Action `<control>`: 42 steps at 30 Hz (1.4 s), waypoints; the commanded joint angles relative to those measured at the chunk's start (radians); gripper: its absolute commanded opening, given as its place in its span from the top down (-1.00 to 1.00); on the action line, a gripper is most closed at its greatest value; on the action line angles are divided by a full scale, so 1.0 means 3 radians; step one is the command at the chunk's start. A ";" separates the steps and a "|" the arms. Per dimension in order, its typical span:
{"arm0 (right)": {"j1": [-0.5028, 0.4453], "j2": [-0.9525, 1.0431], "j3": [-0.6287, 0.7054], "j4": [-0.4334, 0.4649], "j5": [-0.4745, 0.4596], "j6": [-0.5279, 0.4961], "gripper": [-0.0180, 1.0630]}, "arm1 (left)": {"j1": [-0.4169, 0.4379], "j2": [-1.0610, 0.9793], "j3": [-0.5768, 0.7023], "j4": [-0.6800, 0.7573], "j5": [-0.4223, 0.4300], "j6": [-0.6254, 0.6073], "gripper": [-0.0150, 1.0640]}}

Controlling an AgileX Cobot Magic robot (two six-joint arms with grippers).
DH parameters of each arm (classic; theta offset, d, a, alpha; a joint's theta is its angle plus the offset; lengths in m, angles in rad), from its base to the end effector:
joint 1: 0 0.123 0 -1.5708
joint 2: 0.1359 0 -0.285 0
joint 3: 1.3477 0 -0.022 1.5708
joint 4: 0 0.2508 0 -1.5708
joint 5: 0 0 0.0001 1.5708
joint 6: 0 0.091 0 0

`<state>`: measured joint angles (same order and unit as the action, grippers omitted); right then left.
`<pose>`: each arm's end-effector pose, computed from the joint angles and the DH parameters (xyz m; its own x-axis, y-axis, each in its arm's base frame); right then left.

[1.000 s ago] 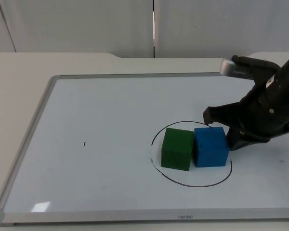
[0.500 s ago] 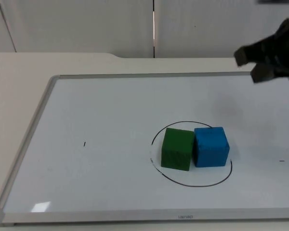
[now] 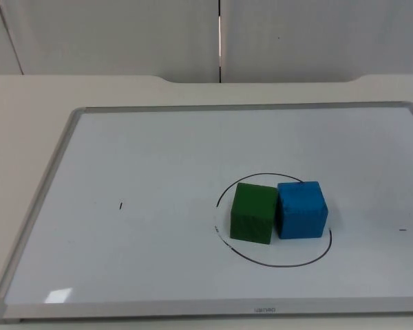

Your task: Push the two cubes into the marked area.

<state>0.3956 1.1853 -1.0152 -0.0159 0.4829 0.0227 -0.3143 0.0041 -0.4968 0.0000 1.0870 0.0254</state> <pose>0.2385 0.0989 0.3515 -0.4979 -0.1986 -0.8442 -0.3753 0.9269 0.0033 -0.0047 0.0015 0.2743 -0.4539 0.1742 -0.8739 0.3208 0.9469 0.0222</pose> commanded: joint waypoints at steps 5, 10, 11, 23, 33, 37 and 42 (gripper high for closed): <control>-0.0011 -0.0430 0.0258 -0.0016 0.0057 -0.0076 0.97 | 0.0008 -0.0014 0.0013 0.0019 -0.0034 -0.0022 0.98; -0.0011 -0.0689 0.0410 -0.0016 0.0085 -0.0076 0.97 | 0.0008 -0.0014 0.0013 0.0019 -0.0034 -0.0022 0.98; -0.0011 -0.0746 0.0440 -0.0016 0.0091 -0.0076 0.97 | 0.0008 -0.0014 0.0013 0.0019 -0.0034 -0.0022 0.98; -0.0011 -0.1638 0.1080 0.0010 0.0303 -0.0034 0.97 | 0.0008 -0.0014 0.0013 0.0019 -0.0034 -0.0022 0.98; -0.0011 -0.2588 0.1433 -0.0006 0.0809 0.0057 0.97 | 0.0008 -0.0014 0.0013 0.0019 -0.0034 -0.0022 0.98; -0.0011 -0.2900 0.1497 0.0009 0.0989 0.0057 0.97 | 0.0008 -0.0014 0.0013 0.0019 -0.0034 -0.0022 0.98; -0.0011 -0.3296 0.1497 0.0009 0.1333 0.0051 0.97 | 0.0008 -0.0014 0.0013 0.0019 -0.0034 -0.0022 0.98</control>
<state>0.3956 0.2226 -0.5713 -0.0121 0.8511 0.0413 -0.3143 0.0041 -0.4968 0.0000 1.0870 0.0254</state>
